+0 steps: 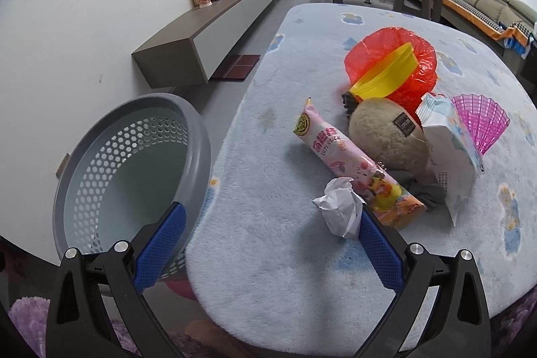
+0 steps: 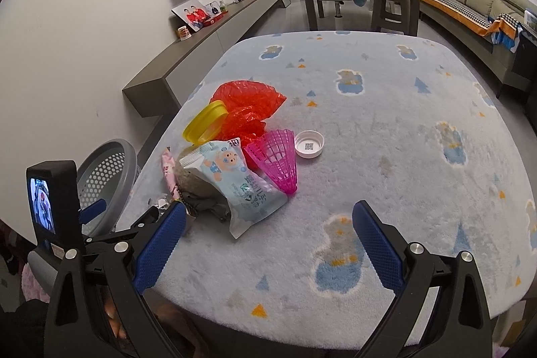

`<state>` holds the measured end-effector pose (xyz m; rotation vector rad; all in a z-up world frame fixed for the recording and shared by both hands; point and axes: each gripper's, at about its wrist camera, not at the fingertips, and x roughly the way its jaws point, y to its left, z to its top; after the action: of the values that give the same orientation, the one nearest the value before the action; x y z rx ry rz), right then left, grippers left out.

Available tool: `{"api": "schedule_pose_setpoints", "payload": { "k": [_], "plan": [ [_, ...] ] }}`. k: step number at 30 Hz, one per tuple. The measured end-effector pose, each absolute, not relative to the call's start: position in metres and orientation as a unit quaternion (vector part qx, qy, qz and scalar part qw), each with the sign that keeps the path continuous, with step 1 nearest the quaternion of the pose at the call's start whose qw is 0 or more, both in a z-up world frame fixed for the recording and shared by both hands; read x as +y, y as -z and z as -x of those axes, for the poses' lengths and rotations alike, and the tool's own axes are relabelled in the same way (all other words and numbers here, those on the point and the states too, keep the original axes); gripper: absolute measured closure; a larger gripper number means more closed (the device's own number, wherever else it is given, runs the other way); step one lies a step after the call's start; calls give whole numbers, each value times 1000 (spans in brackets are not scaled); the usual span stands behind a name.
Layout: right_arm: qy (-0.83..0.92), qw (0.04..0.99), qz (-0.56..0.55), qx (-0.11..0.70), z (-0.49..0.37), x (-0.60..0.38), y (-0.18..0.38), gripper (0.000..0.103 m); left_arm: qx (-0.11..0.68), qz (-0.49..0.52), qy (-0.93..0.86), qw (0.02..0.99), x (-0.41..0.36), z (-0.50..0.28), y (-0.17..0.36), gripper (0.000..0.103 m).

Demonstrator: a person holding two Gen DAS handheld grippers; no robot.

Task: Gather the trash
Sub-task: 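Grasp the crumpled white paper with the left gripper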

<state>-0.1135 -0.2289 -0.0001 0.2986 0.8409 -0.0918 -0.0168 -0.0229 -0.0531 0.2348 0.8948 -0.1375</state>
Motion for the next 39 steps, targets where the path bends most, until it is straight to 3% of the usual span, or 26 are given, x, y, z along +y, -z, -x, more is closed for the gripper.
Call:
{"api": "schedule_pose_setpoints", "payload": {
  "k": [15, 16, 21, 23, 25, 39],
  "plan": [
    [48, 900, -148, 407, 113, -231, 2, 8, 440, -99, 106, 886, -39, 4, 68, 6],
    [48, 900, -148, 407, 114, -231, 2, 8, 440, -96, 110, 886, -39, 4, 68, 8],
    [51, 900, -149, 408, 114, -232, 3, 8, 447, -72, 146, 880, -40, 1, 67, 38],
    [52, 900, -148, 408, 115, -231, 3, 8, 450, -70, 161, 876, -42, 2, 68, 58],
    [54, 900, -148, 407, 115, -231, 3, 8, 453, -73, 169, 872, -45, 3, 69, 70],
    [65, 902, -137, 404, 111, -230, 7, 8, 408, -110, 134, 896, -35, 20, 45, 72]
  ]
}}
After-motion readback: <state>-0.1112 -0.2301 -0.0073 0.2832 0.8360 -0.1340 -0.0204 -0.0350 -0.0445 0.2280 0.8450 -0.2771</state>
